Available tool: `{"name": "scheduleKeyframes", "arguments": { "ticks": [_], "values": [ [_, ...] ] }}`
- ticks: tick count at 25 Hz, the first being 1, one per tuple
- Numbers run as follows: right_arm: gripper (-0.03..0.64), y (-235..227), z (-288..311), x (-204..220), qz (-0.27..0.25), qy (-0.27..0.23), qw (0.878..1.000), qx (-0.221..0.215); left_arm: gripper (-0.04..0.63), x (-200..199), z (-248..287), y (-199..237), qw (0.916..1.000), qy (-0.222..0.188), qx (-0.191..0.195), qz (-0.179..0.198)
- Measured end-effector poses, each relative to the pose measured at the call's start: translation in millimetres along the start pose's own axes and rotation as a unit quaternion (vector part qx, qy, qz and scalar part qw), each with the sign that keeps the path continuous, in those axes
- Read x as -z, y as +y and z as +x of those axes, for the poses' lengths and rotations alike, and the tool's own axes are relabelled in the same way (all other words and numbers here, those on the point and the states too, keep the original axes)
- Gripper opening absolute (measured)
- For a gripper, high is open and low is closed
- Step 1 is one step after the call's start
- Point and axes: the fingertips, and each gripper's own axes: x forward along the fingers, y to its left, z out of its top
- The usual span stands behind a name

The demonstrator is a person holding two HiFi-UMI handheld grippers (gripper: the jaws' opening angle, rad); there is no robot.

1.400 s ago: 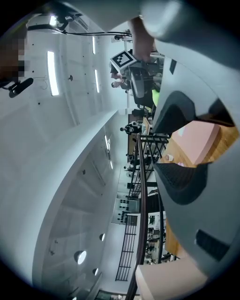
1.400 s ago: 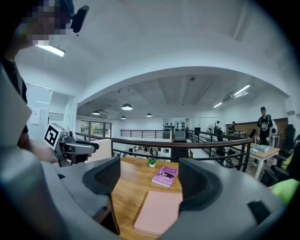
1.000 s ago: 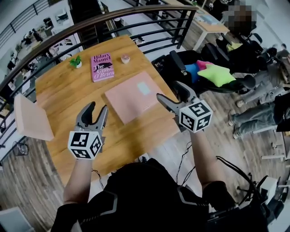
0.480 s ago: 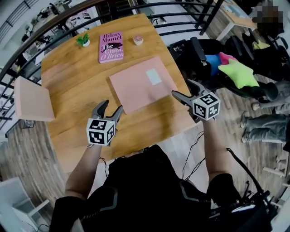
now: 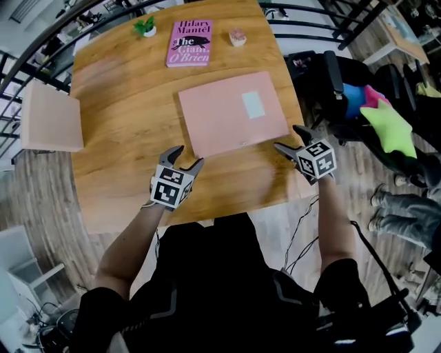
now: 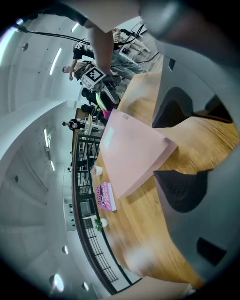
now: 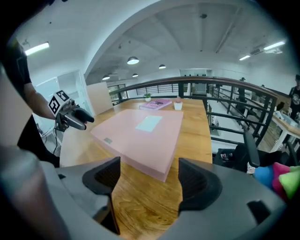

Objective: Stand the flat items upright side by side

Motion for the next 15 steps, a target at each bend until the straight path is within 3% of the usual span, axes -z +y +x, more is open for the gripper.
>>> {"name": "scheduleKeyframes", "arguments": {
  "ticks": [9, 15],
  "values": [
    [0.39, -13.6, 35.8, 29.0, -0.029, 0.044, 0.999, -0.012, 0.296, 24.7, 33.2, -8.7, 0.998, 0.054, -0.006, 0.034],
    [0.373, -13.0, 44.0, 24.4, -0.046, 0.038, 0.998, -0.024, 0.296, 29.5, 42.0, -3.7, 0.997, 0.069, -0.017, 0.03]
  ]
}}
